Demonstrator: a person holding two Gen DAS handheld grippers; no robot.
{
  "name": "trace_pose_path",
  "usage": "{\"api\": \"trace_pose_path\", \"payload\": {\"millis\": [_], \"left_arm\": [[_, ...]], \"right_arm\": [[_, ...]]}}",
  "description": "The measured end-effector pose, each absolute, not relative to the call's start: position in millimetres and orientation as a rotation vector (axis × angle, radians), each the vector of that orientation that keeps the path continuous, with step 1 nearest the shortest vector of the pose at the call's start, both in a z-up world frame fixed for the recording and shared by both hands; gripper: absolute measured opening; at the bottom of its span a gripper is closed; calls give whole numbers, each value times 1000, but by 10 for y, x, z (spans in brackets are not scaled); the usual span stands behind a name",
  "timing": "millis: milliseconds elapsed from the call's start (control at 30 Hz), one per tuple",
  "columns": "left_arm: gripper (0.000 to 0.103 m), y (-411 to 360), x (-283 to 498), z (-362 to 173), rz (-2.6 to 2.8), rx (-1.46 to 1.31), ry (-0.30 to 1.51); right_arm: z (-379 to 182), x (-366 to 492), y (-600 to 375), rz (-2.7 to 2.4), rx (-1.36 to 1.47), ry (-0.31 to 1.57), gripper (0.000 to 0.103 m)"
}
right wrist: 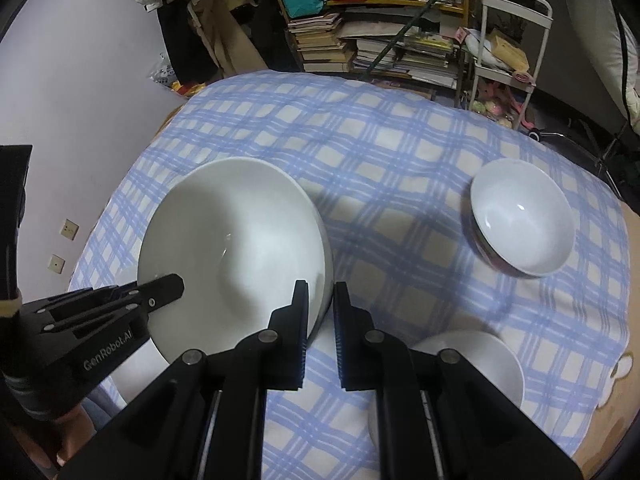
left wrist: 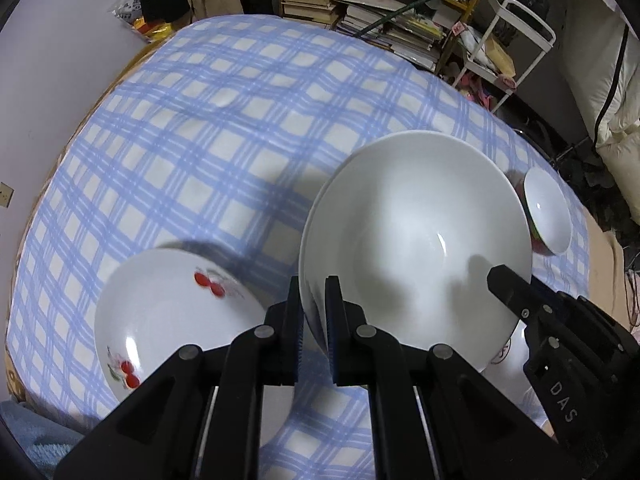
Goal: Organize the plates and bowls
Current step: 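Lift the white bowl with the left tool while the right tool carries its other rim, then lower the white bowl onto the cloth beside the plate stack and open both tools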
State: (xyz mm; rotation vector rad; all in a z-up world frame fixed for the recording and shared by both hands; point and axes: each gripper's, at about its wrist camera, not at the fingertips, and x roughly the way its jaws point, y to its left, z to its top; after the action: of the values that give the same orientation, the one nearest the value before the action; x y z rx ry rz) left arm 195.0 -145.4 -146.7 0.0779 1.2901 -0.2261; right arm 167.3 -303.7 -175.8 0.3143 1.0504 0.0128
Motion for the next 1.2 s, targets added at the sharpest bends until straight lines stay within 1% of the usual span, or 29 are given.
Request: {"api": "trace_pose_path", "payload": {"millis": [133, 267, 333, 400, 633, 967, 1200], "left_arm": [[9, -1498, 1868, -1535, -216, 110, 1299], [12, -1488, 1834, -1677, -212, 115, 1349], [12, -1505, 1805, -1721, -206, 137, 1352], [12, -1516, 1788, -1749, -194, 158, 1344], [12, -1480, 1823, -1892, -182, 171, 1360], [12, -1502, 1803, -1901, -189, 203, 1337], [12, -1468, 1817, -1904, -189, 164, 1351]], "right_arm": [[-1916, 1604, -3004, 1, 317, 1078, 13], [-2209, 1608, -2942, 4, 290, 1186, 13], [-2274, 1611, -2902, 1, 270, 1218, 13], [-2249, 1602, -2851, -1, 232, 1211, 13], [-2296, 1608, -2895, 13, 280, 1207, 13], [-2319, 1638, -2900, 21, 311, 1211, 13], [-2320, 1624, -2907, 18, 330, 1209, 13]]}}
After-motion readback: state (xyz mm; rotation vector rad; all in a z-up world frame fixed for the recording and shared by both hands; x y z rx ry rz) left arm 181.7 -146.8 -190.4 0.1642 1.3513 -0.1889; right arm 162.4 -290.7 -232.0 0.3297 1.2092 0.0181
